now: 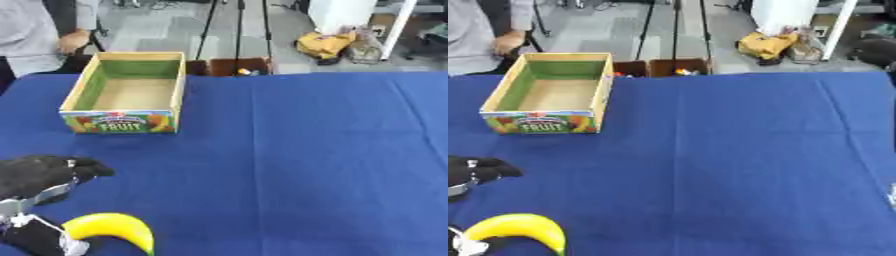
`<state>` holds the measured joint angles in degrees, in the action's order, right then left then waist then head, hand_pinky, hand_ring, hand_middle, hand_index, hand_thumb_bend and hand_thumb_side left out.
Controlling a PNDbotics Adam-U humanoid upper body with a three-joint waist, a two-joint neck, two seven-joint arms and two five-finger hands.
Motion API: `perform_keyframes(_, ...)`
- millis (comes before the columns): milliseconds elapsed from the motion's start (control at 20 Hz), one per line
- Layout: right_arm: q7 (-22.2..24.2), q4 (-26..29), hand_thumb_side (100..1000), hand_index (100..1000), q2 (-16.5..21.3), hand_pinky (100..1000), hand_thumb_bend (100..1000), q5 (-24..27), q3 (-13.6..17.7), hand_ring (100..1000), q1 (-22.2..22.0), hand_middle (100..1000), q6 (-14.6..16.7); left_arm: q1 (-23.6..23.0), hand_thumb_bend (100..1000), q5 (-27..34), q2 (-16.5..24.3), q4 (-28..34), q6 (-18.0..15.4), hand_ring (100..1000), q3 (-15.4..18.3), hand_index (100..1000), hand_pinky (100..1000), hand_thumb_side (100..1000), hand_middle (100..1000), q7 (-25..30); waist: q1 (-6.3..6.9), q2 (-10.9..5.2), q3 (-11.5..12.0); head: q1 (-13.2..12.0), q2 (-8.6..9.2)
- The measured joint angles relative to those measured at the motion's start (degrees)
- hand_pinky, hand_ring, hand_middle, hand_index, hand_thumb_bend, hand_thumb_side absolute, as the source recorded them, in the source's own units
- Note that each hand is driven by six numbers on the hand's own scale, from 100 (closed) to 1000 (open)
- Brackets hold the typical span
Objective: Pick up objects on the table and place them in the box.
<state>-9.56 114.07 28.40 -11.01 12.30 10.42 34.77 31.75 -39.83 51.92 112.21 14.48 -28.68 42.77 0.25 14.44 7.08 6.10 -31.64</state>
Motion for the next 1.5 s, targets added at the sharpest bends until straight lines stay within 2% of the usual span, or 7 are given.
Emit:
perform_keyframes(250, 0.0, 0.0, 1000, 871, -0.1, 805, 100, 0.0, 0.0, 876, 0.1, 760, 0.0, -0.6, 395, 0.0, -0.4, -2.5, -0.2, 850, -0.4, 954, 660, 420, 847, -4.0, -0.02, 0.08, -0.2, 0.0, 0.05)
perform_keyframes(400, 0.0, 0.0, 1000, 871, -0.4, 806, 100, 0.0, 0.0, 876, 0.1, 760, 0.0, -1.1, 383, 0.0, -0.7, -4.3, -0.4, 842, -0.9, 940, 645, 402, 838, -6.9, -0.04, 0.28, -0.4, -0.1, 0.07)
perform_keyframes(500, 0.1, 0.0, 1000, 871, -0.5, 806, 100, 0.0, 0.0, 876, 0.1, 760, -0.1, -1.2, 384, 0.0, -1.1, -5.6, -0.8, 816, -1.4, 911, 595, 391, 812, -8.5, -0.04, 0.32, -0.4, -0.2, 0.07)
perform_keyframes(1100, 0.2, 0.0, 1000, 871, -0.5, 807, 100, 0.0, 0.0, 877, 0.2, 759, -0.3, -2.1, 393, 0.0, -3.0, -10.8, -3.0, 801, -4.3, 910, 577, 350, 812, -13.3, -0.02, 0.61, -0.7, -0.3, 0.1)
perform_keyframes(1500, 0.2, 0.0, 1000, 872, -0.5, 808, 100, 0.0, 0.0, 877, 0.2, 758, -0.3, -3.0, 320, -3.6, -4.7, -14.3, -5.8, 789, -5.3, 884, 557, 314, 786, -17.0, -0.01, 0.7, -1.0, -0.5, 0.49)
